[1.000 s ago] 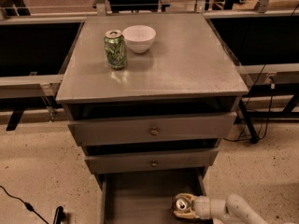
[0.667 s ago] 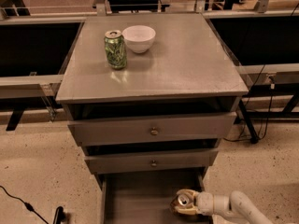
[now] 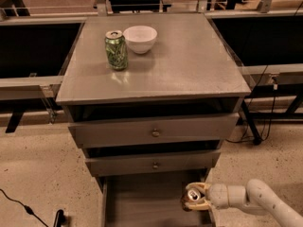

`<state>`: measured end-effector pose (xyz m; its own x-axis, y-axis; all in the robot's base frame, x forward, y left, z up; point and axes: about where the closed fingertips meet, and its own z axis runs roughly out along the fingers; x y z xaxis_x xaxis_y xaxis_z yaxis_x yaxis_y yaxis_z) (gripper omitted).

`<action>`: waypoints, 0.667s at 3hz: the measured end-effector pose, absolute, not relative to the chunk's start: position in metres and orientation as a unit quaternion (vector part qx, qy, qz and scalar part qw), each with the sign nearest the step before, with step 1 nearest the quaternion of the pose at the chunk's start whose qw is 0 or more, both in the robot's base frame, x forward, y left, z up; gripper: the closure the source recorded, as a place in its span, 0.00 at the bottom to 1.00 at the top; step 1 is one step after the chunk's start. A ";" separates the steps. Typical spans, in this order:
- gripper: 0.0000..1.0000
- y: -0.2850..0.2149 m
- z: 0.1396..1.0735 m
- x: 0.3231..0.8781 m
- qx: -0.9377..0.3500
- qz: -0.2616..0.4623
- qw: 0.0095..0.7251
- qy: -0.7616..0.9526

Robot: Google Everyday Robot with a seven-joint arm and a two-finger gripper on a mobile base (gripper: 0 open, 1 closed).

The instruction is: Pick orange can from bottom drawer and place on counter

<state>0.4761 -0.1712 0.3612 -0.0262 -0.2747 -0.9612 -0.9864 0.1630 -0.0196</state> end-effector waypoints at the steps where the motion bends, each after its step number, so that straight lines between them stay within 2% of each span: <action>1: 1.00 -0.159 0.394 0.464 -0.551 0.376 0.446 0.596; 2: 1.00 -0.146 0.397 0.467 -0.576 0.362 0.430 0.594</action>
Offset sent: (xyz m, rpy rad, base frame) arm 0.0012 0.0322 0.0378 -0.2084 -0.0682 0.1052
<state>0.4674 -0.1464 0.3970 0.0335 -0.3731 -0.9272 -0.9951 0.0743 -0.0658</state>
